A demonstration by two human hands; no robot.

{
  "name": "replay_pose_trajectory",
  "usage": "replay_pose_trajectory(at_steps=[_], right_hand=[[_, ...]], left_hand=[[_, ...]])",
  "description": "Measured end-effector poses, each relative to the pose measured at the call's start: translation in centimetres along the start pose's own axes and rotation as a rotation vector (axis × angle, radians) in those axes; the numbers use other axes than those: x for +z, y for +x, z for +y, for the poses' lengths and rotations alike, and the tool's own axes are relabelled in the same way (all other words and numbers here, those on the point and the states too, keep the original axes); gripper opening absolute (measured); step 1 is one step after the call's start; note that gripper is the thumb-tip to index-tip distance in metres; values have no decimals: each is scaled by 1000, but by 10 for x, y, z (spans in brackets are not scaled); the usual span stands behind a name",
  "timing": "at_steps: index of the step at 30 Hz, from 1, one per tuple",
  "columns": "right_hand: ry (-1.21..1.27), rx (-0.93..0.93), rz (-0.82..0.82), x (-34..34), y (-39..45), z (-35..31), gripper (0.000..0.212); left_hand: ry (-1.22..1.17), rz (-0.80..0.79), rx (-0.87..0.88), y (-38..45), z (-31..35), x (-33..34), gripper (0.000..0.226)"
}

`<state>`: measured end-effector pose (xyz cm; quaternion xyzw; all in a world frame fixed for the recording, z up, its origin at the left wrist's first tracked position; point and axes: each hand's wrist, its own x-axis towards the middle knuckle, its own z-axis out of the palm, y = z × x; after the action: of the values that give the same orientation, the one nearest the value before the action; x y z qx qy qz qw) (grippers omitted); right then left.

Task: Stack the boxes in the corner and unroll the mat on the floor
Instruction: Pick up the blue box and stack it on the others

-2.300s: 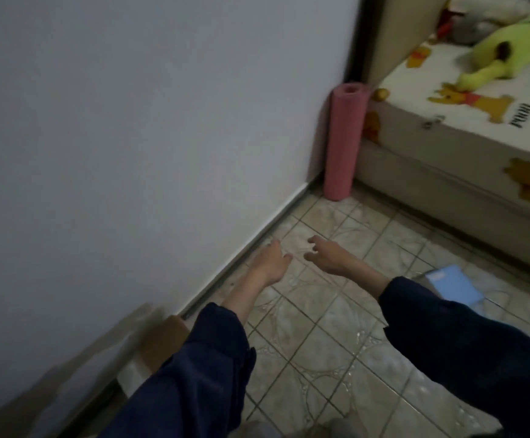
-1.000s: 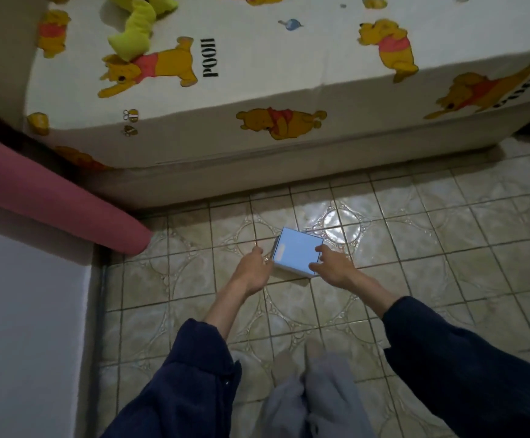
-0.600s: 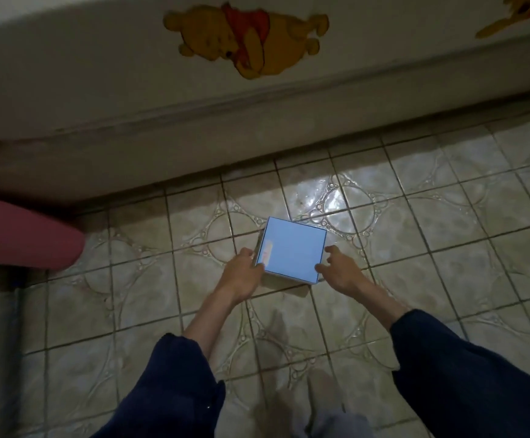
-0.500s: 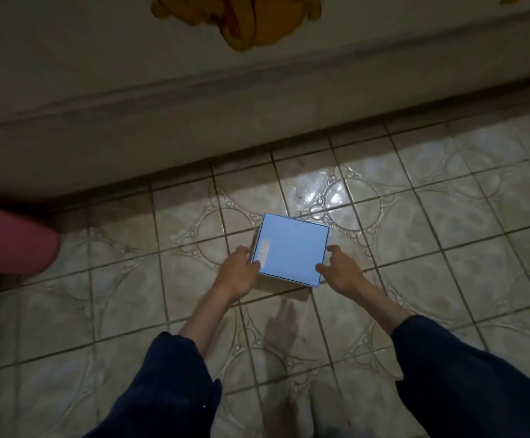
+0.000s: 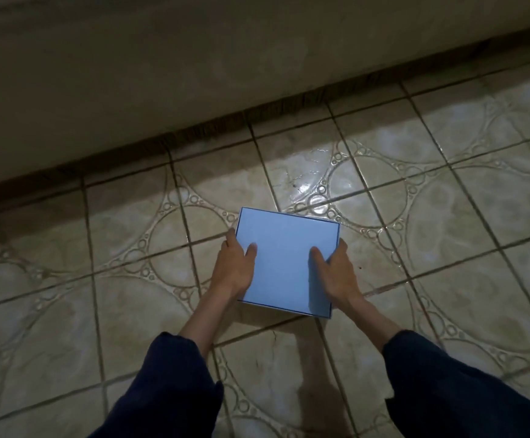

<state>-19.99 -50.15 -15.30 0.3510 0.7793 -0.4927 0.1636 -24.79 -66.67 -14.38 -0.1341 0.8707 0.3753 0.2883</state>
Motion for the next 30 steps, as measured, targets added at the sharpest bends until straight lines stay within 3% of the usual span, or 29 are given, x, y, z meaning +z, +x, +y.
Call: replay_pose_trajectory(at_steps=[2, 6, 16, 30], right_hand=[[63, -67, 50, 6, 5, 2, 49], [144, -156, 99, 13, 11, 2, 59], [200, -201, 94, -5, -10, -13, 51], [135, -262, 35, -107, -163, -165, 51]], left_hand=[[-78, 70, 11, 7, -2, 6, 57], [-176, 170, 47, 11, -4, 13, 52], [-212, 215, 74, -11, 11, 9, 49], [-306, 293, 57, -178, 124, -123, 42]])
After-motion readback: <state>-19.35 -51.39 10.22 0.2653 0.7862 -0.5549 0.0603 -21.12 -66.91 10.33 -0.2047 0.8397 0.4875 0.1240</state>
